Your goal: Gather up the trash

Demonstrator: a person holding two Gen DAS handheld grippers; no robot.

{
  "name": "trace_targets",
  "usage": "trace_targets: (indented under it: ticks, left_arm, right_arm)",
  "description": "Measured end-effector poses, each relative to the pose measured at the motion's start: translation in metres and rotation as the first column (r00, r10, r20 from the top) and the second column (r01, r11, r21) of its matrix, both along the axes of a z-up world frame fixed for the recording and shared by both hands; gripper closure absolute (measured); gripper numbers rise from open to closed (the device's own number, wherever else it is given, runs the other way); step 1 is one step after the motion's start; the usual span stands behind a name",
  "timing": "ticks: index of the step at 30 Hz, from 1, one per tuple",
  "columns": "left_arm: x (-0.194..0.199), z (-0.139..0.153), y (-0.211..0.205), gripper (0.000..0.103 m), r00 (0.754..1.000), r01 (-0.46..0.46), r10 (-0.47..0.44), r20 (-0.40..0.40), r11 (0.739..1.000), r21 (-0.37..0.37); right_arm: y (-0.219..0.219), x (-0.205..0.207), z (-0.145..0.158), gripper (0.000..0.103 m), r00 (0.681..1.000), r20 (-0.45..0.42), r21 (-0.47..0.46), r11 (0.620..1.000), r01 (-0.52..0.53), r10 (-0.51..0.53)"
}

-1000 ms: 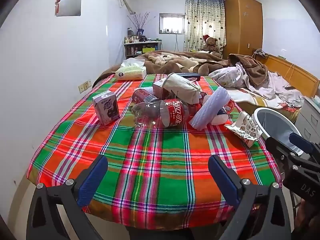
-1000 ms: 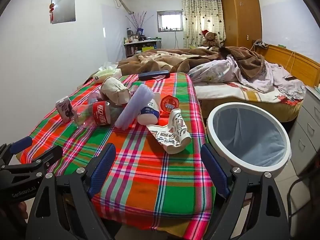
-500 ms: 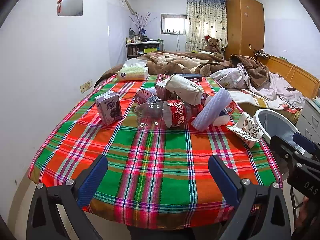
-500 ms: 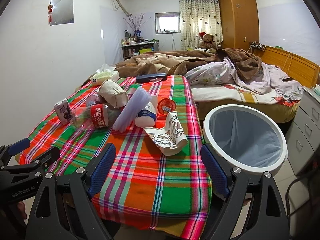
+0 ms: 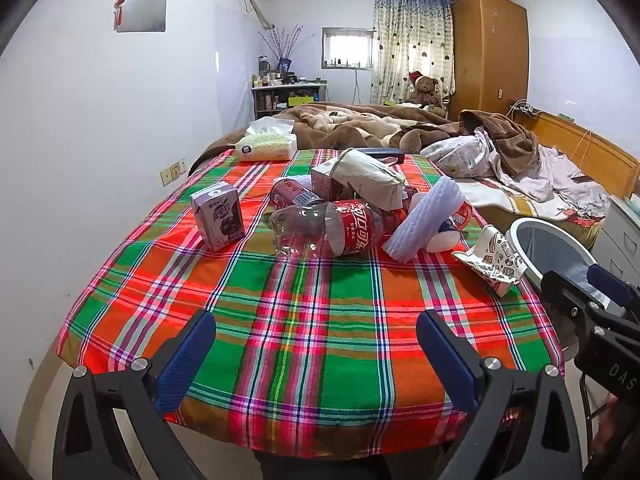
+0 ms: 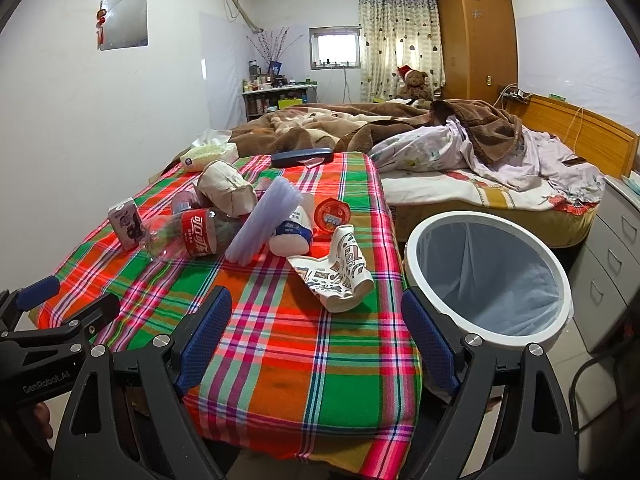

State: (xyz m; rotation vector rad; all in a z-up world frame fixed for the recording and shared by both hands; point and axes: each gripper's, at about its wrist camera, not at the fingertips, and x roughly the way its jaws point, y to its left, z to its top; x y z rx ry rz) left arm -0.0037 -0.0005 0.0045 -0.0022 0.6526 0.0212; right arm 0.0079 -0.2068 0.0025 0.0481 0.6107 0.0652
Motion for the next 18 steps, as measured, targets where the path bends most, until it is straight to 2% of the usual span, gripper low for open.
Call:
trace_targets:
  ticks: [18]
  left_arm:
    - [-0.0003, -0.0011, 0.0005, 0.001, 1.0, -0.001, 0.001, 0.004, 1.0, -0.001]
  right_arm:
    - [0.0022, 0.0001, 0.0004, 0.015, 1.0, 0.003, -0.002, 1.0, 0.003, -0.003]
